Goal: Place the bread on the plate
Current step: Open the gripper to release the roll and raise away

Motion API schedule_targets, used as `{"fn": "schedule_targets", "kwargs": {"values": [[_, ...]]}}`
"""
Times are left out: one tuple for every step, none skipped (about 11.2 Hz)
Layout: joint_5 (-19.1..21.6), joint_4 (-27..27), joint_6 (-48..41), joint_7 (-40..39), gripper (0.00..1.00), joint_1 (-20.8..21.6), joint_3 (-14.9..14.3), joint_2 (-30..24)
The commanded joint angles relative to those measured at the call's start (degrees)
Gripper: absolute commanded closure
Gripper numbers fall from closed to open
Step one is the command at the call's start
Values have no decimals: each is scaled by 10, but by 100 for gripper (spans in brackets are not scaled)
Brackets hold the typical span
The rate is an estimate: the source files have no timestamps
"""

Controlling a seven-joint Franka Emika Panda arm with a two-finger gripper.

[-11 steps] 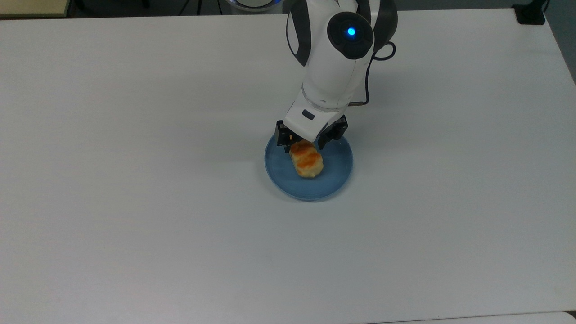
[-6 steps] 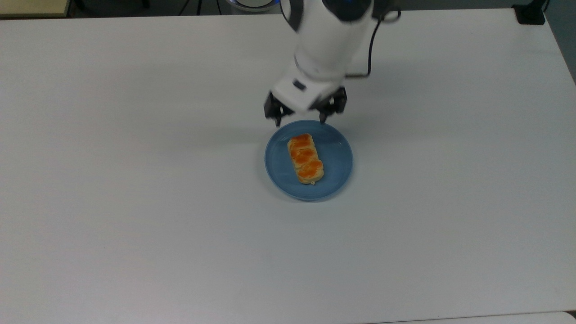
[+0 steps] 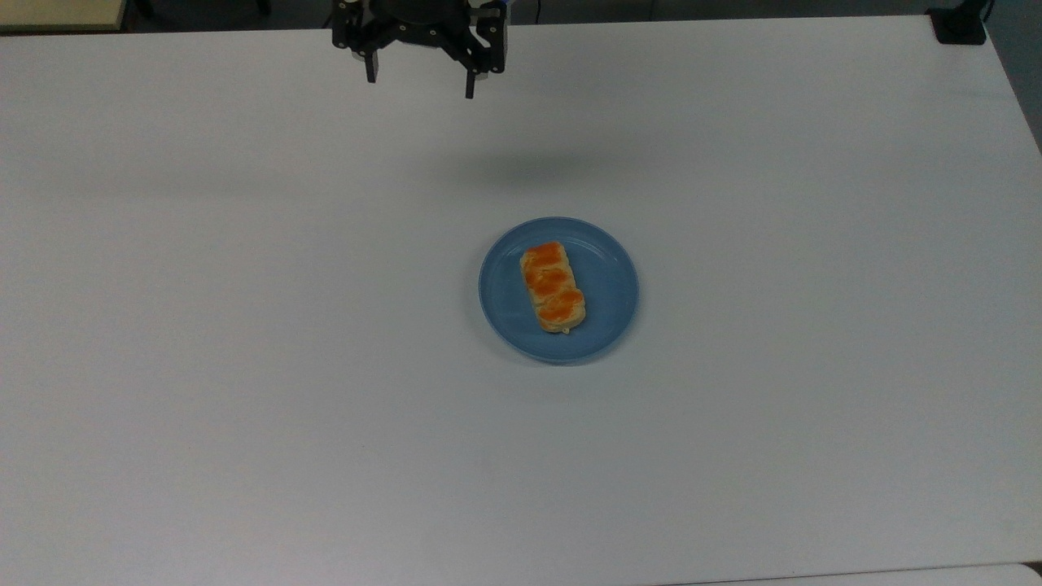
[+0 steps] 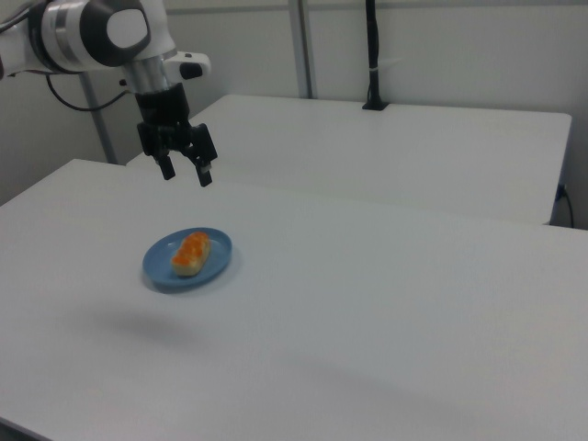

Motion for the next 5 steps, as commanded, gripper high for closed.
{"fn": "schedule_targets", "kwargs": {"values": [[0,-17,1,-43,0,-8,-13,-8],[10,-4,-1,-47,0,-6,-22,-8],[30,-2,-1,-52,0,-7,-30,-8],[37,-2,-1,-54,0,-6,-38,-8],[37,-2,-1,-60,0,-6,-39,-8]]}}
